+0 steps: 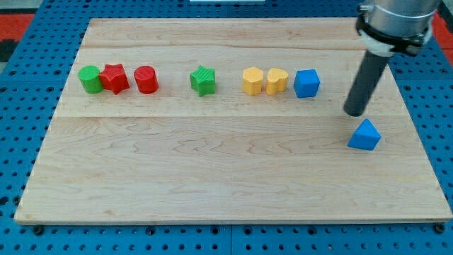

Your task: Move blue blocks at the bottom right of the board

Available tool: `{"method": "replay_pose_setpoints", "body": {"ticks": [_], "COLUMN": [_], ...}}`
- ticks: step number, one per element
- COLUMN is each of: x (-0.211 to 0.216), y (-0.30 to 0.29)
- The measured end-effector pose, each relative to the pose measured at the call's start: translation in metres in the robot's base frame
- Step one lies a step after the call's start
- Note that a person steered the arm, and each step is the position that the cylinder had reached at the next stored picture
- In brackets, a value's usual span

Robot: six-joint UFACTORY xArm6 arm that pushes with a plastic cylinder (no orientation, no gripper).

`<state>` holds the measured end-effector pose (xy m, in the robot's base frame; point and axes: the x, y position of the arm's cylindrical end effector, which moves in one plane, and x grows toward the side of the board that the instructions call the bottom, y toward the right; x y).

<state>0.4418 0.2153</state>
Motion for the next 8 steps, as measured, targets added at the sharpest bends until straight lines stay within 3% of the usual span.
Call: {"method": "replay_pose_setpoints", "body": {"ticks": [1, 2, 3, 4, 5, 7, 8], "x": [0.045, 0.050, 0.006, -0.064, -0.109, -0.119, -0.107], "y": [-0.003, -0.010, 0.002, 0.003, -0.020, -0.108, -0.113]}}
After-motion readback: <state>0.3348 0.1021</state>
